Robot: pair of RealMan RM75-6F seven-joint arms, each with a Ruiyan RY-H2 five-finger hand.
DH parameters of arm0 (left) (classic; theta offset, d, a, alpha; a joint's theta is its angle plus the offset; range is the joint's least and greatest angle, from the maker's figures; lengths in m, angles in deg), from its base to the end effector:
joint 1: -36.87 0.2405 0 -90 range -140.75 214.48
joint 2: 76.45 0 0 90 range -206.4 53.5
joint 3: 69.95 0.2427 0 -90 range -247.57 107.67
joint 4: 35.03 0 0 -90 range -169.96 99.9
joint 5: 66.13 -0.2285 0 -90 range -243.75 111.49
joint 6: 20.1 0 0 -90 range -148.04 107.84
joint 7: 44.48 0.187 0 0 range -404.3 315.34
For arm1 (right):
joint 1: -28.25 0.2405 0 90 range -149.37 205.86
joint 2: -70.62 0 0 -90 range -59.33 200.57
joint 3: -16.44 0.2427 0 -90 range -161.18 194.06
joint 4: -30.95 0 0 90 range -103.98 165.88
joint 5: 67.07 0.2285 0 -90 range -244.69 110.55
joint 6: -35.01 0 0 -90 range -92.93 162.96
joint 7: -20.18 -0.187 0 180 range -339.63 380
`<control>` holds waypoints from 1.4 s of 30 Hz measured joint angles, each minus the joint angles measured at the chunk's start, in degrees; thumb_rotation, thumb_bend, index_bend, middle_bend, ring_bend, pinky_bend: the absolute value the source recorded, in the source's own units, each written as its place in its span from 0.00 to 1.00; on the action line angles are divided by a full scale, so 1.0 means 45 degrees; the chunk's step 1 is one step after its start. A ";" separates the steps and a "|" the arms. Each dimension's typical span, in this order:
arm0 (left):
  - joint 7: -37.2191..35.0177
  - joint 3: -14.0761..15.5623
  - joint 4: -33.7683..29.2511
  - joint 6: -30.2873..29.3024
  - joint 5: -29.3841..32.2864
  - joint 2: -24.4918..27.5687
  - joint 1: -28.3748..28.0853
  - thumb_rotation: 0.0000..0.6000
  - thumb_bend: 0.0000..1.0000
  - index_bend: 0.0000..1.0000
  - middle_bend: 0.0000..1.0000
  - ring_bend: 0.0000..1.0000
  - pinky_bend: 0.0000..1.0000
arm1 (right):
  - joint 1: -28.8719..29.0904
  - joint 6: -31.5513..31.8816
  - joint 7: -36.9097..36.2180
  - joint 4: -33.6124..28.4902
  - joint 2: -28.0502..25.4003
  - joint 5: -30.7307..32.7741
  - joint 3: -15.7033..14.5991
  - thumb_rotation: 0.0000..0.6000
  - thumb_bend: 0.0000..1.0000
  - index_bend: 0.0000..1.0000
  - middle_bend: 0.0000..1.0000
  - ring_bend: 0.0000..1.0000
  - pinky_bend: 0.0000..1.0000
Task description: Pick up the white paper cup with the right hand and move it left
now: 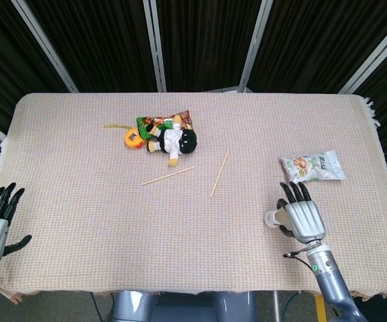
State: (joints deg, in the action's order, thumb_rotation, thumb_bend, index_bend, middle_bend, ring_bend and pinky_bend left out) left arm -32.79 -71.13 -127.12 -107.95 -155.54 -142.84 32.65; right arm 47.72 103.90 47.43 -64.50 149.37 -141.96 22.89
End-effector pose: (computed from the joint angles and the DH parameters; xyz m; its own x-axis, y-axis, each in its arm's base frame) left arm -0.2941 0.2139 0.1229 0.5472 -0.0218 0.8367 0.8349 -0.0557 -0.5475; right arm -0.2245 -0.2925 0.0185 0.5329 -0.1607 0.8307 -0.8433 -0.1812 0.5059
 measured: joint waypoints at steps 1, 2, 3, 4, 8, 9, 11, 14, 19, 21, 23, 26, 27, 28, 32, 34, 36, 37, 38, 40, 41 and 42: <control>-0.0013 -0.0006 0.0007 -0.0011 0.0003 0.0001 0.0004 1.00 0.03 0.00 0.00 0.00 0.00 | 0.0029 0.0015 -0.0215 -0.0093 0.0024 -0.0115 0.0009 1.00 0.14 0.44 0.06 0.00 0.00; -0.0031 -0.0012 0.0011 -0.0015 0.0014 0.0004 0.0006 1.00 0.03 0.00 0.00 0.00 0.00 | 0.0063 0.0038 -0.0410 -0.0163 0.0075 -0.0221 0.0029 1.00 0.14 0.44 0.06 0.00 0.00; -0.0065 -0.0023 0.0019 -0.0012 0.0037 0.0009 0.0006 1.00 0.03 0.00 0.00 0.00 0.00 | 0.0108 0.0080 -0.0588 -0.0196 0.0197 -0.0323 0.0066 1.00 0.14 0.44 0.06 0.00 0.00; -0.0093 -0.0035 0.0029 -0.0004 0.0057 0.0015 0.0002 1.00 0.03 0.00 0.00 0.00 0.00 | 0.0144 0.0108 -0.0653 -0.0164 0.0321 -0.0358 0.0100 1.00 0.14 0.44 0.06 0.00 0.00; -0.0139 -0.0068 0.0059 0.0034 0.0128 0.0026 -0.0012 1.00 0.03 0.00 0.00 0.00 0.00 | 0.0317 0.0069 -0.0853 0.0333 0.0857 -0.0212 0.0262 1.00 0.14 0.44 0.06 0.00 0.00; -0.0161 -0.0081 0.0057 0.0040 0.0148 0.0035 -0.0016 1.00 0.03 0.00 0.00 0.00 0.00 | 0.0371 -0.0015 -0.0903 0.0542 0.0996 -0.0065 0.0308 1.00 0.14 0.44 0.06 0.00 0.00; -0.0177 -0.0093 0.0050 0.0052 0.0185 0.0049 -0.0018 1.00 0.03 0.00 0.00 0.00 0.00 | 0.0451 -0.0154 -0.0992 0.0905 0.1209 0.0162 0.0371 1.00 0.14 0.44 0.06 0.00 0.00; -0.0194 -0.0105 0.0017 0.0060 0.0225 0.0078 -0.0013 1.00 0.03 0.00 0.00 0.00 0.00 | 0.0576 -0.0415 -0.1163 0.1583 0.1525 0.0552 0.0466 1.00 0.14 0.43 0.04 0.00 0.00; -0.0186 -0.0094 0.0024 0.0062 0.0200 0.0073 -0.0014 1.00 0.03 0.00 0.00 0.00 0.00 | 0.0748 -0.0629 -0.1039 0.2818 0.1900 0.1076 0.0593 1.00 0.13 0.21 0.00 0.00 0.00; -0.0146 -0.0091 0.0050 0.0171 0.0263 0.0048 -0.0041 1.00 0.03 0.00 0.00 0.00 0.00 | 0.0778 -0.0586 -0.0649 0.3056 0.1947 0.1242 0.0624 1.00 0.13 0.17 0.00 0.00 0.00; -0.0083 -0.0100 0.0065 0.0283 0.0354 0.0019 -0.0076 1.00 0.03 0.00 0.00 0.00 0.00 | 0.0783 -0.0484 -0.0208 0.3134 0.1963 0.1403 0.0645 1.00 0.13 0.12 0.00 0.00 0.00; -0.0019 -0.0114 0.0045 0.0259 0.0336 -0.0011 -0.0099 1.00 0.03 0.00 0.00 0.00 0.00 | 0.0753 -0.0218 0.0429 0.3095 0.1961 0.1670 0.0649 1.00 0.13 0.09 0.00 0.00 0.00; -0.0014 -0.0116 0.0029 0.0220 0.0314 -0.0012 -0.0093 1.00 0.03 0.00 0.00 0.00 0.00 | 0.0738 -0.0117 0.0530 0.3029 0.1959 0.1724 0.0622 1.00 0.13 0.09 0.00 0.00 0.00; -0.0020 -0.0117 0.0015 0.0188 0.0300 -0.0008 -0.0085 1.00 0.03 0.00 0.00 0.00 0.00 | 0.0727 -0.0072 0.0556 0.2995 0.1961 0.1701 0.0591 1.00 0.13 0.09 0.00 0.00 0.00; -0.0117 -0.0118 0.0011 0.0226 0.0353 0.0016 -0.0077 1.00 0.03 0.00 0.00 0.00 0.00 | 0.0685 0.0119 0.0578 0.2876 0.2007 0.1241 0.0317 1.00 0.13 0.13 0.00 0.00 0.00; -0.0184 -0.0123 0.0031 0.0298 0.0412 0.0033 -0.0095 1.00 0.03 0.00 0.00 0.00 0.00 | 0.0682 0.0174 0.0488 0.2911 0.2115 0.1040 0.0202 1.00 0.13 0.16 0.00 0.00 0.00; -0.0221 -0.0125 0.0048 0.0323 0.0416 0.0036 -0.0113 1.00 0.03 0.00 0.00 0.00 0.00 | 0.0697 0.0204 0.0442 0.3133 0.2275 0.0911 0.0131 1.00 0.13 0.19 0.00 0.00 0.00; -0.0235 -0.0127 0.0049 0.0334 0.0419 0.0036 -0.0120 1.00 0.03 0.00 0.00 0.00 0.00 | 0.0710 0.0205 0.0429 0.3263 0.2359 0.0855 0.0097 1.00 0.13 0.20 0.00 0.00 0.00; -0.0257 -0.0133 0.0047 0.0357 0.0435 0.0036 -0.0130 1.00 0.03 0.00 0.00 0.00 0.00 | 0.0727 0.0202 0.0410 0.3407 0.2447 0.0791 0.0064 1.00 0.13 0.23 0.00 0.00 0.00; -0.0325 -0.0154 0.0030 0.0410 0.0482 0.0041 -0.0157 1.00 0.03 0.00 0.00 0.00 0.00 | 0.0783 0.0193 0.0315 0.3778 0.2654 0.0577 -0.0018 1.00 0.13 0.28 0.01 0.00 0.00; -0.0347 -0.0166 0.0026 0.0435 0.0503 0.0044 -0.0172 1.00 0.03 0.00 0.00 0.00 0.00 | 0.0809 0.0203 0.0228 0.3955 0.2742 0.0439 -0.0050 1.00 0.13 0.30 0.02 0.00 0.00; -0.0359 -0.0180 0.0029 0.0458 0.0530 0.0047 -0.0187 1.00 0.03 0.00 0.00 0.00 0.00 | 0.0840 0.0253 0.0066 0.4206 0.2864 0.0220 -0.0088 1.00 0.13 0.31 0.03 0.00 0.00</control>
State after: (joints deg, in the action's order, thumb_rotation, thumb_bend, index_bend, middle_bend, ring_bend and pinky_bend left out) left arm -34.41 -71.94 -126.99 -105.89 -153.15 -142.63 31.80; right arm 51.50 105.04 47.73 -45.57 162.25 -140.97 22.49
